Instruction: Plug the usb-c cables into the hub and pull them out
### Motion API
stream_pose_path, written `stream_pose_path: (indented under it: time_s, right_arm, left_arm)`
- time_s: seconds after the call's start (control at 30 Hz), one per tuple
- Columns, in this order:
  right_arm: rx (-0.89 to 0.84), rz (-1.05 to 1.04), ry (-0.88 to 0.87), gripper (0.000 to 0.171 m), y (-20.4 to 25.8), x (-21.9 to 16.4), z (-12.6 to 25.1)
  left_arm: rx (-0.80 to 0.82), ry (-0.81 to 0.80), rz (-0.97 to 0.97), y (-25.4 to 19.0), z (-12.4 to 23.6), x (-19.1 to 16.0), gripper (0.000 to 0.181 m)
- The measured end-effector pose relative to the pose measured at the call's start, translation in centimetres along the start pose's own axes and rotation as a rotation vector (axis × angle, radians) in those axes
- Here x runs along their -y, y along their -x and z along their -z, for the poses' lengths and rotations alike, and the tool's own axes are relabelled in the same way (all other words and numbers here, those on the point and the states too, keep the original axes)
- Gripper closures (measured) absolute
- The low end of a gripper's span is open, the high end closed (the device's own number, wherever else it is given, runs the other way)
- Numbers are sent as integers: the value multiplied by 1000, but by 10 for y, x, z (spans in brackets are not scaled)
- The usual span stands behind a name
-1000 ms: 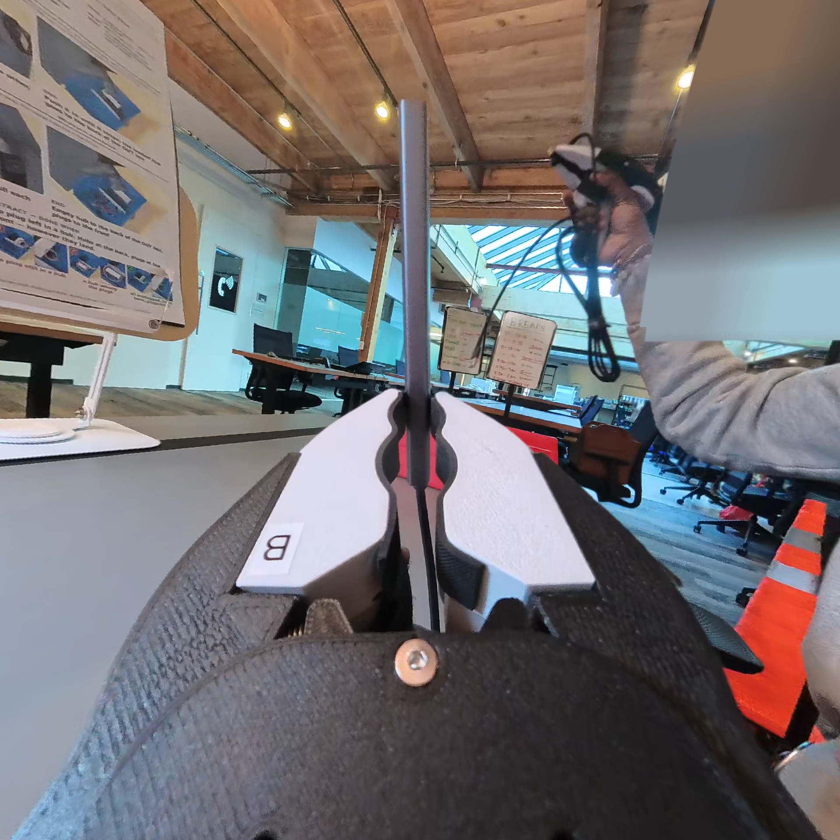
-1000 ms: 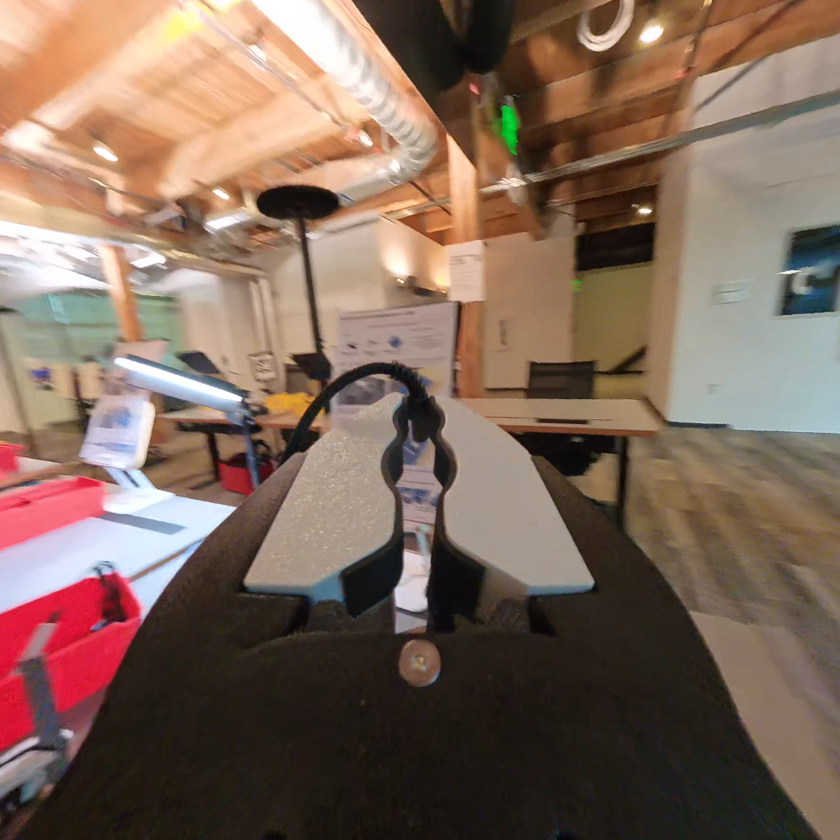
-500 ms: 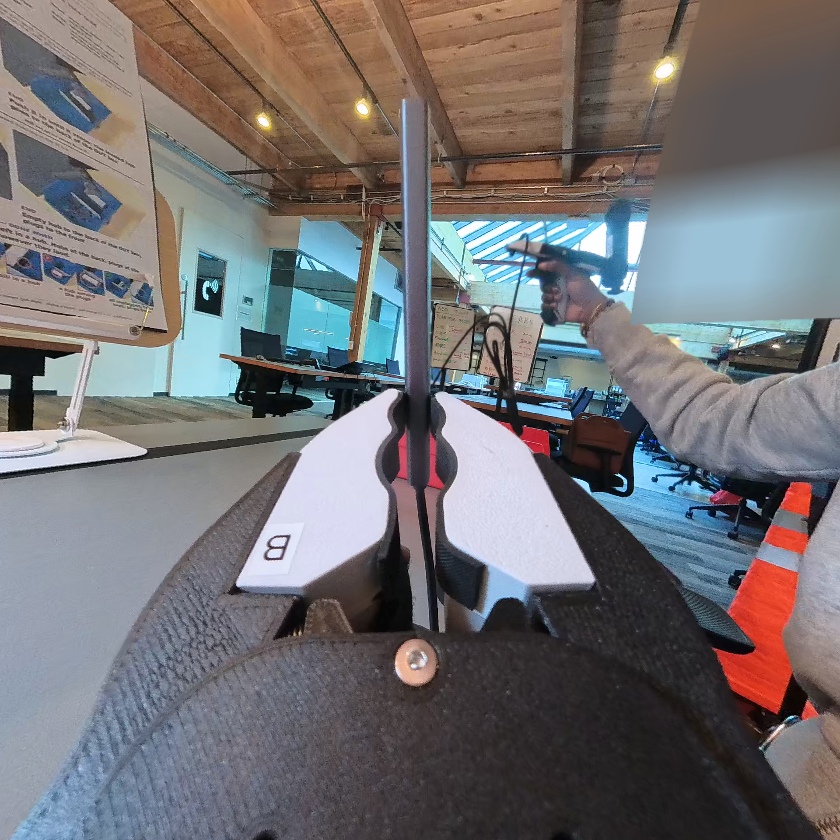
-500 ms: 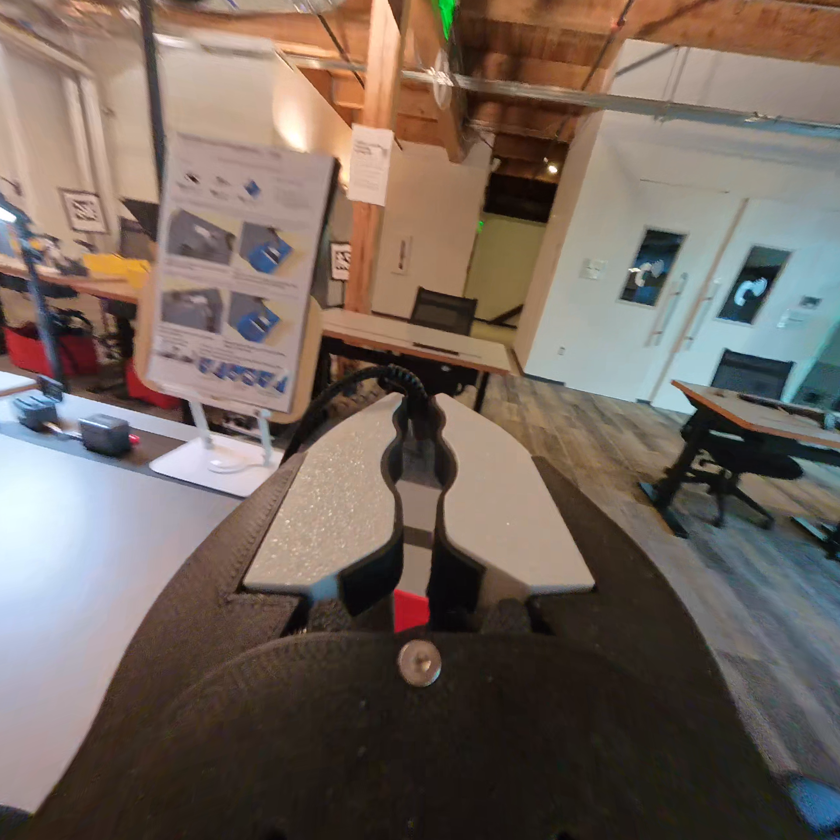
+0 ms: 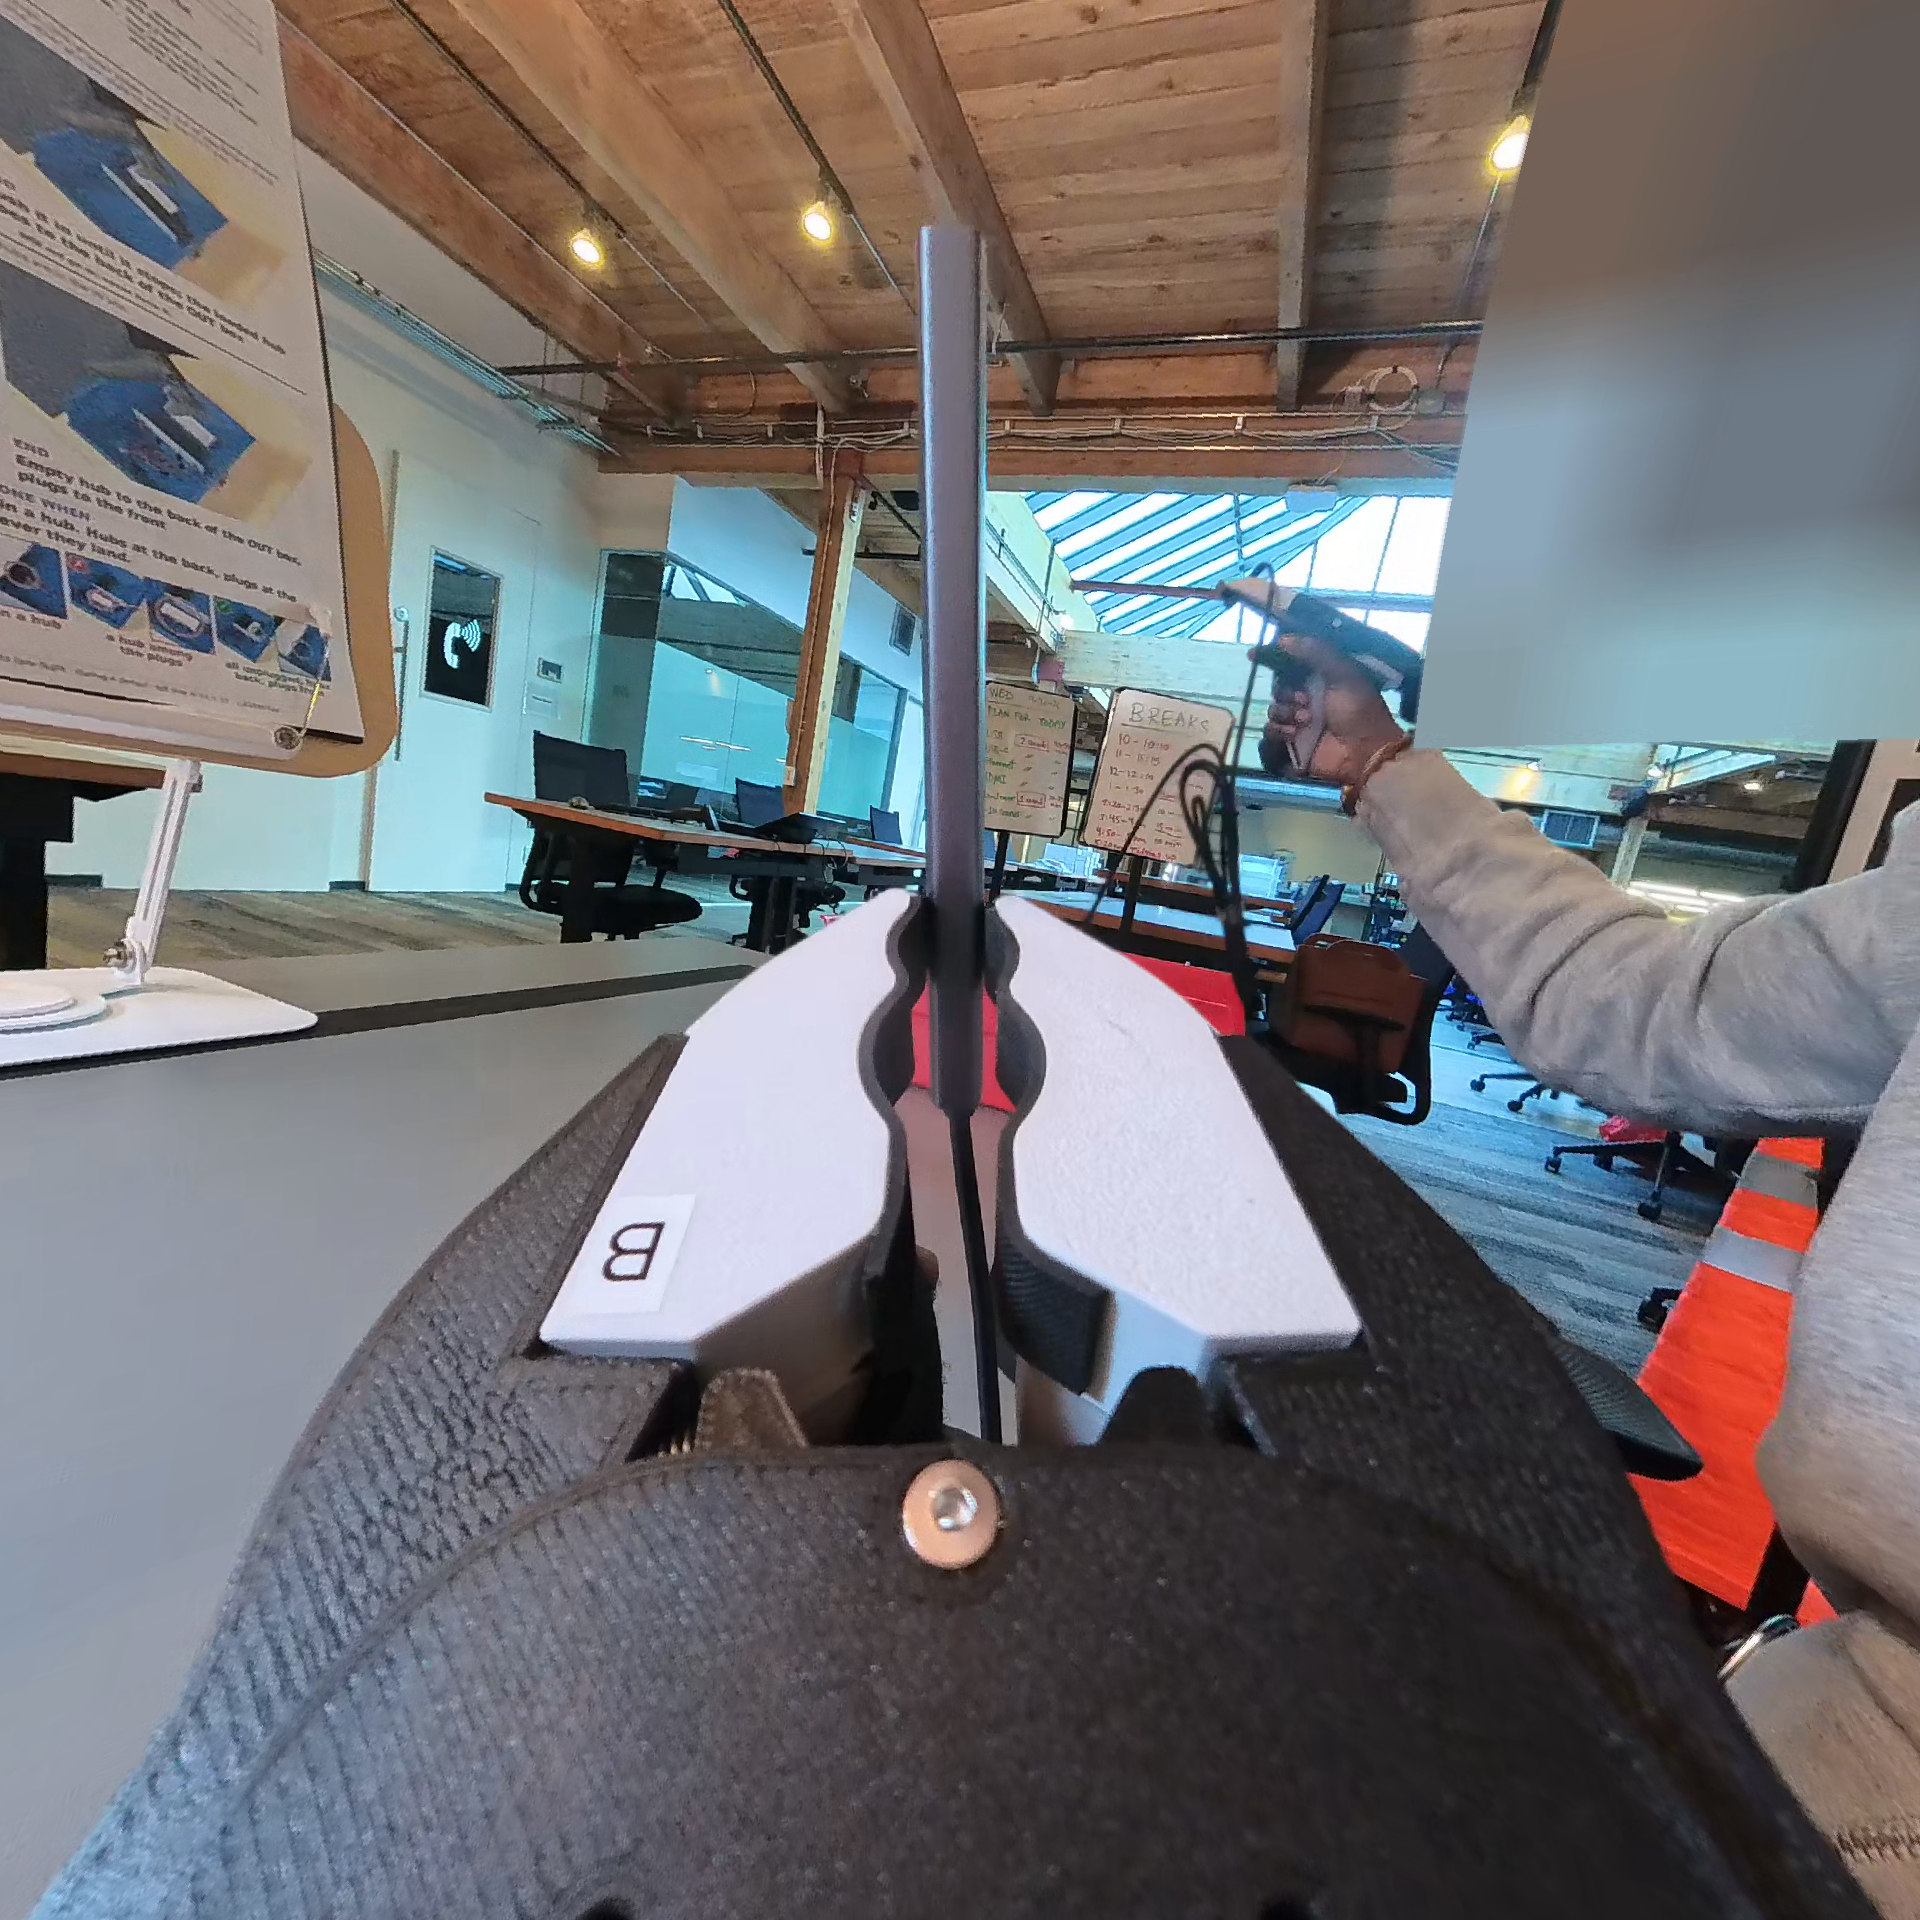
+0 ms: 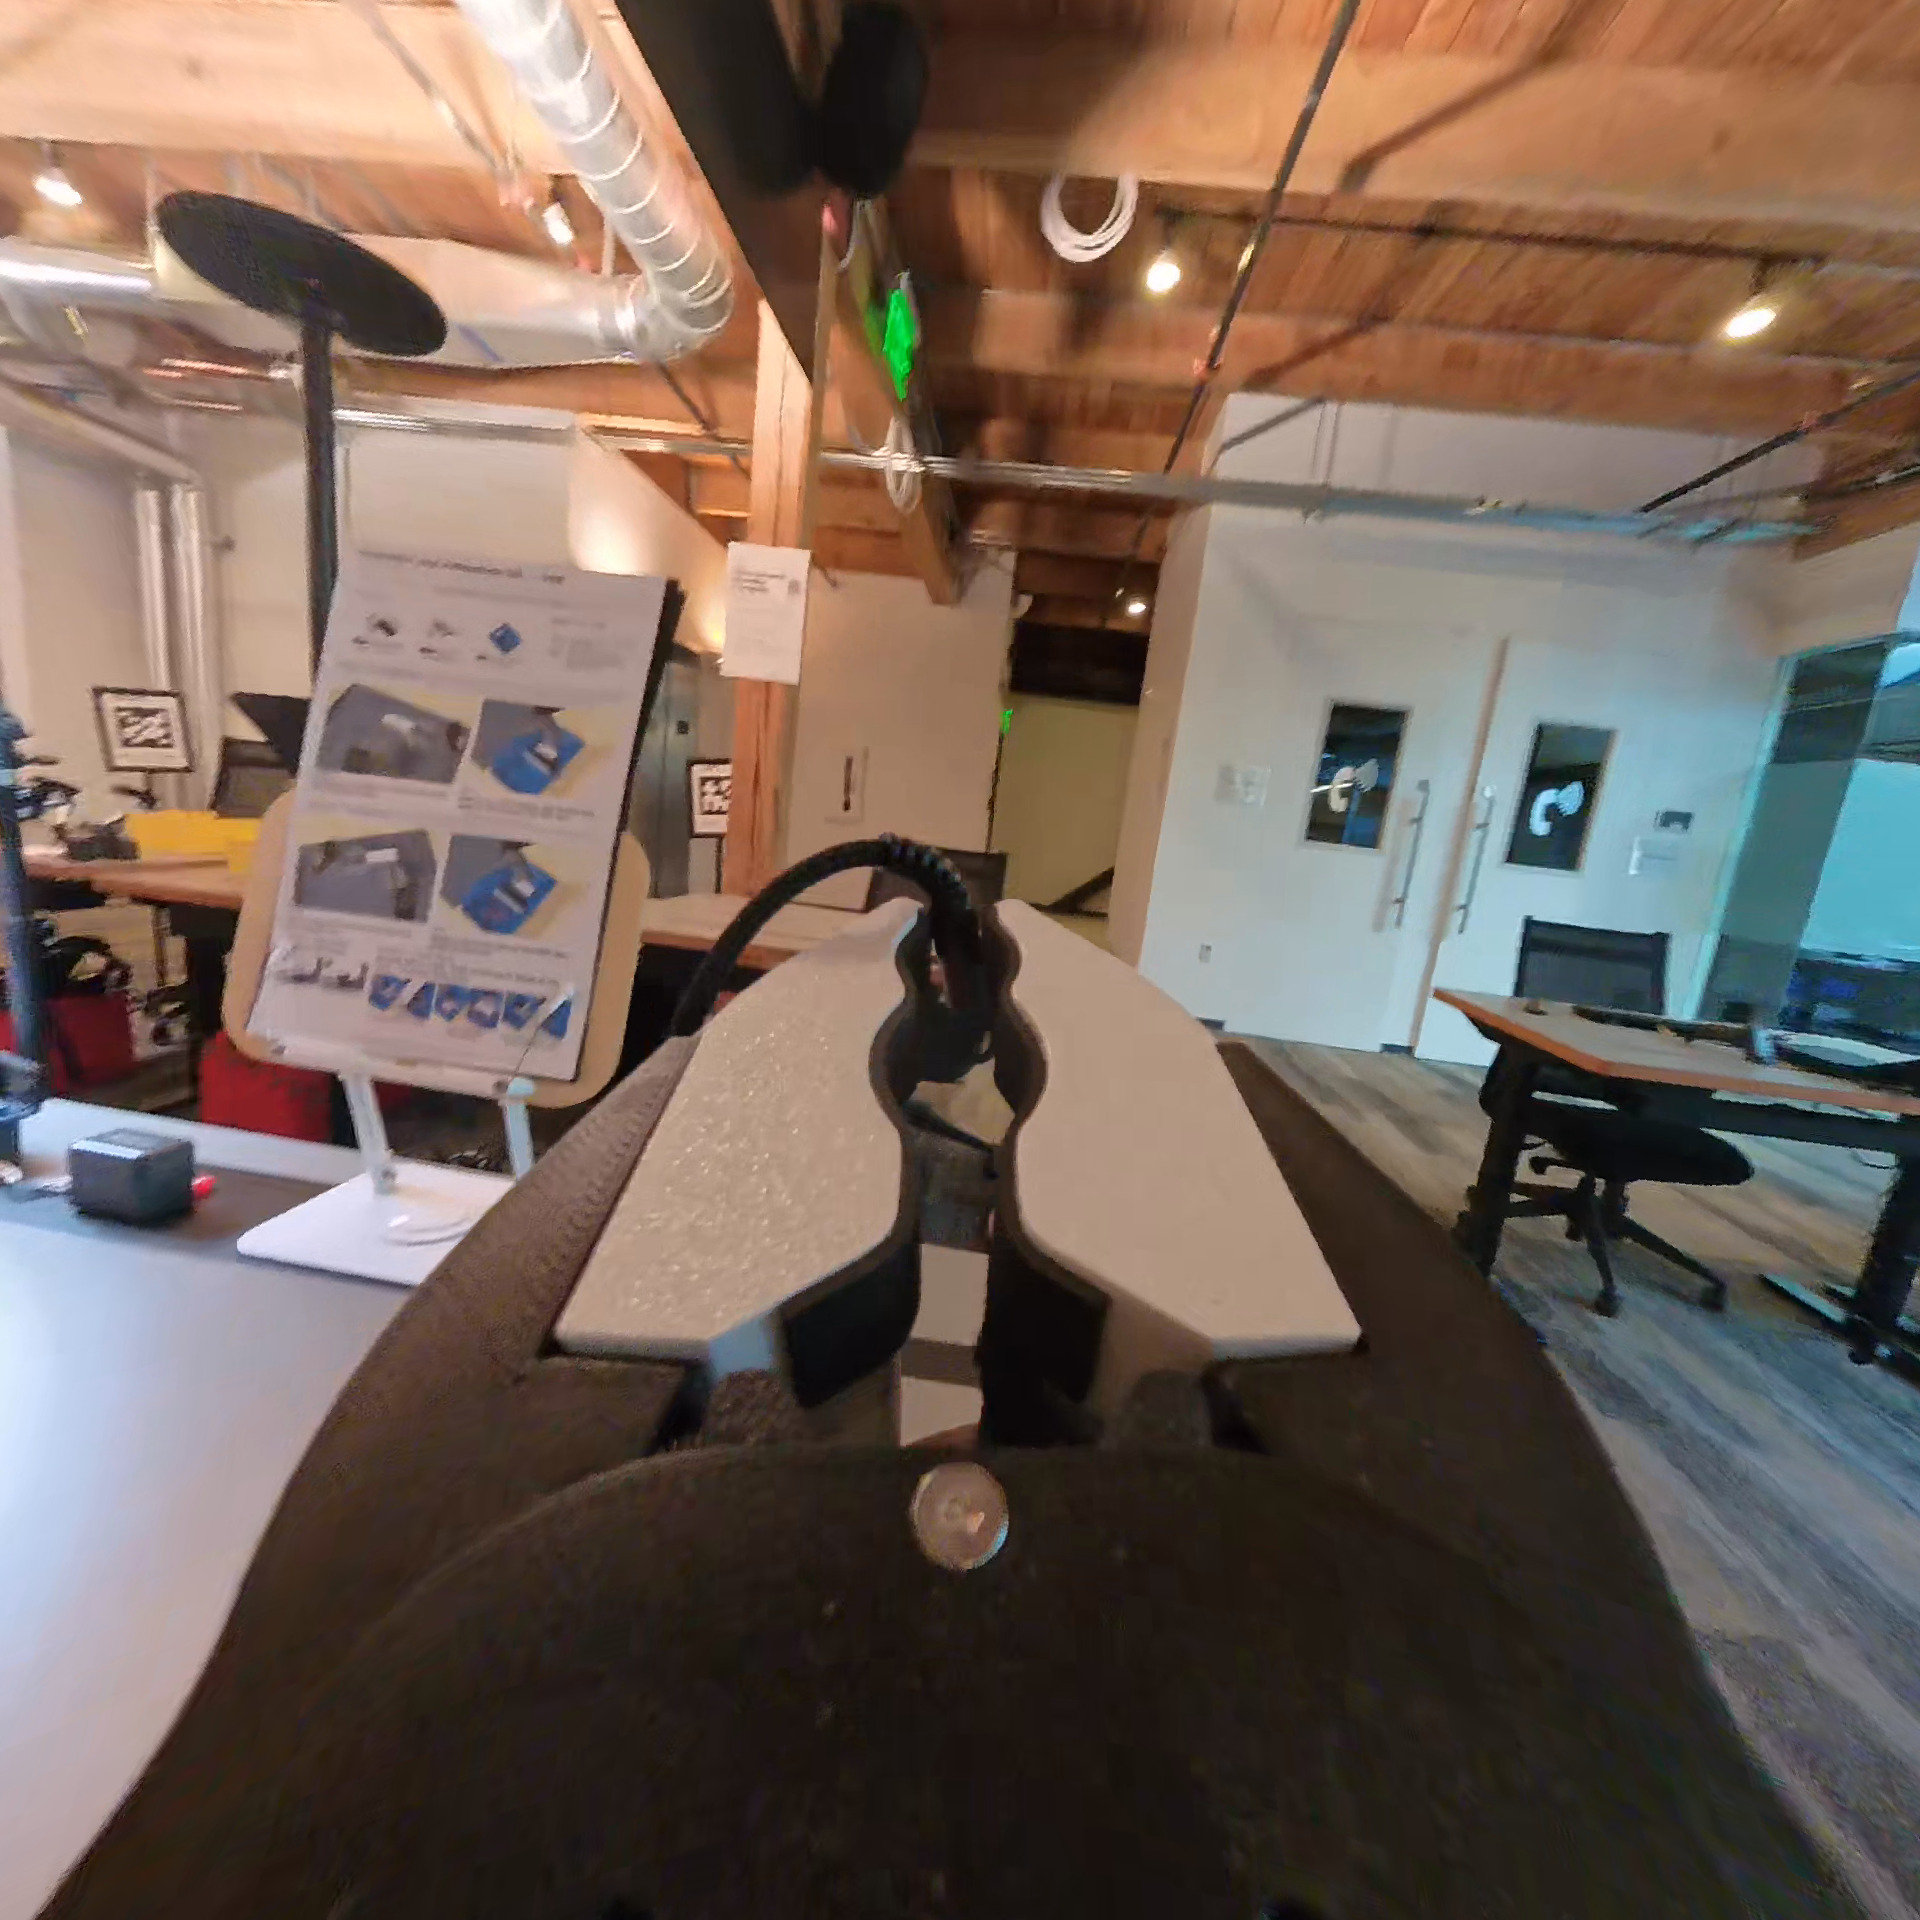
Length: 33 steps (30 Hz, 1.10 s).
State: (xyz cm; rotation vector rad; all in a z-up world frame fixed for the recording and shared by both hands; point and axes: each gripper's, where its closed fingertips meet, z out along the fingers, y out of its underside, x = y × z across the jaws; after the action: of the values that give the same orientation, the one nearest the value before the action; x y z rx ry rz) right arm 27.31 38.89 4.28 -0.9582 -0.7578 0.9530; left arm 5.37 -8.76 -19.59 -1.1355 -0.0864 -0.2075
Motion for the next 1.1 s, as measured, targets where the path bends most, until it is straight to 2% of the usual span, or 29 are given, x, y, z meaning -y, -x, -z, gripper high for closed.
stream_pose_path:
  time_s: [0.17,0.37,0.5,0.57,0.67,0.77,0.83,0.93,0.97,1.03,1.1]
  right_arm:
    - [-25,-26,16,160,-2,-3,-2]
    - [-97,111,136,162,7,-62,-16]
    - [-147,362,95,162,36,-87,-31]
    - [-101,473,31,162,67,-93,-33]
    - [-83,616,-9,163,98,-100,-22]
    - [-91,620,-18,163,115,-115,3]
    - [-103,663,76,163,112,-143,18]
    - [-166,751,266,164,83,-187,39]
    - [-163,786,371,164,74,-206,45]
    - [-93,805,687,163,59,-252,63]
    - [57,713,996,162,60,-293,89]
  left_arm:
    - [-2,-2,-6,-1,0,0,171]
    - [-3,-5,8,0,0,1,171]
    - [-4,-7,14,1,0,1,171]
    - [-3,-9,17,1,1,1,171]
    - [-3,-20,17,1,2,3,171]
    - [-10,-20,26,1,2,3,171]
    - [-13,-22,29,1,2,3,171]
    - [-13,-28,26,0,3,4,171]
    - [-14,-29,25,0,3,4,171]
    - [-13,-27,26,1,2,4,171]
    - [-11,-24,27,1,2,3,171]
